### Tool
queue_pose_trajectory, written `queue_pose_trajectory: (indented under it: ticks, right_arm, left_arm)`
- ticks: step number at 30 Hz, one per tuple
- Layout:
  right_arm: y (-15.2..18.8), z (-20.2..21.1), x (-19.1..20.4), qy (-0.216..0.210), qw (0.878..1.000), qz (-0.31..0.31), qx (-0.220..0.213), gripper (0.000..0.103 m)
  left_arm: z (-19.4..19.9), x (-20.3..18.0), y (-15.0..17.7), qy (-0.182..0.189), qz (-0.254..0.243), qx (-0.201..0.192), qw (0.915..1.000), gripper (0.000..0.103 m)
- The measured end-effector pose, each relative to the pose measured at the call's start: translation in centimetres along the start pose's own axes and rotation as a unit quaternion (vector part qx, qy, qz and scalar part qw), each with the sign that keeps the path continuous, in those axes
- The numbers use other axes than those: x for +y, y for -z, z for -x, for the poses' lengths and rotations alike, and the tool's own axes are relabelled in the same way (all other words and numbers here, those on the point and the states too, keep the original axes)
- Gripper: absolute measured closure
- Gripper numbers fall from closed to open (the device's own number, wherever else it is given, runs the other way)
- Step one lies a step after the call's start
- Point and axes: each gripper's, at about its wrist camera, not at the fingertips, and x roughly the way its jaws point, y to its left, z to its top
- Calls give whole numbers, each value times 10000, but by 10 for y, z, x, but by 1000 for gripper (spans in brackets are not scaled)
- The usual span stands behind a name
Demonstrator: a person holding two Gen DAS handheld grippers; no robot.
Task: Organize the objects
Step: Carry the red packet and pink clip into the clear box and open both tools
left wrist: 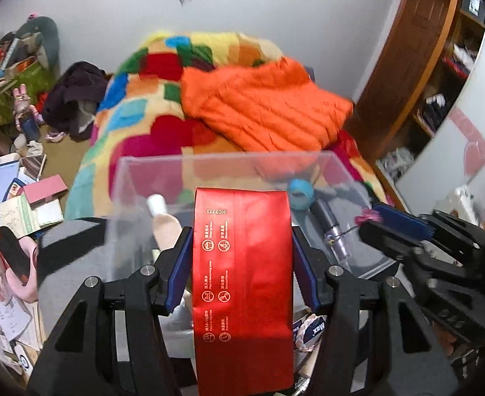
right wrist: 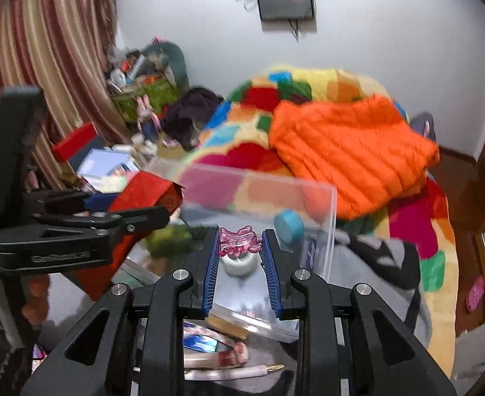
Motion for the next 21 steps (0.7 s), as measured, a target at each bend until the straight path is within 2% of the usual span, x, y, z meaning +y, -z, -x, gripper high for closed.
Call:
queue_pose_trajectory:
  ticks: [7,11,15,21]
  right_arm:
    - [16,-29,-13,68,9985,-52,543,79]
    - [17,-30,-12,77,9981,-15,604,79]
    - [15,-25,-12,-42,9981,-78,602,78]
    - [17,0,-5,-84,9993,-30,353,75]
  left_arm:
    - [-14,-19,6,56,-302,272,9992,47]
    - [-12,-23,5,123,-324,312,9989,46]
    - [4,-26,2,140,-356,98,9992,36]
    - [35,-30,10,113,-504,-275,9983,35]
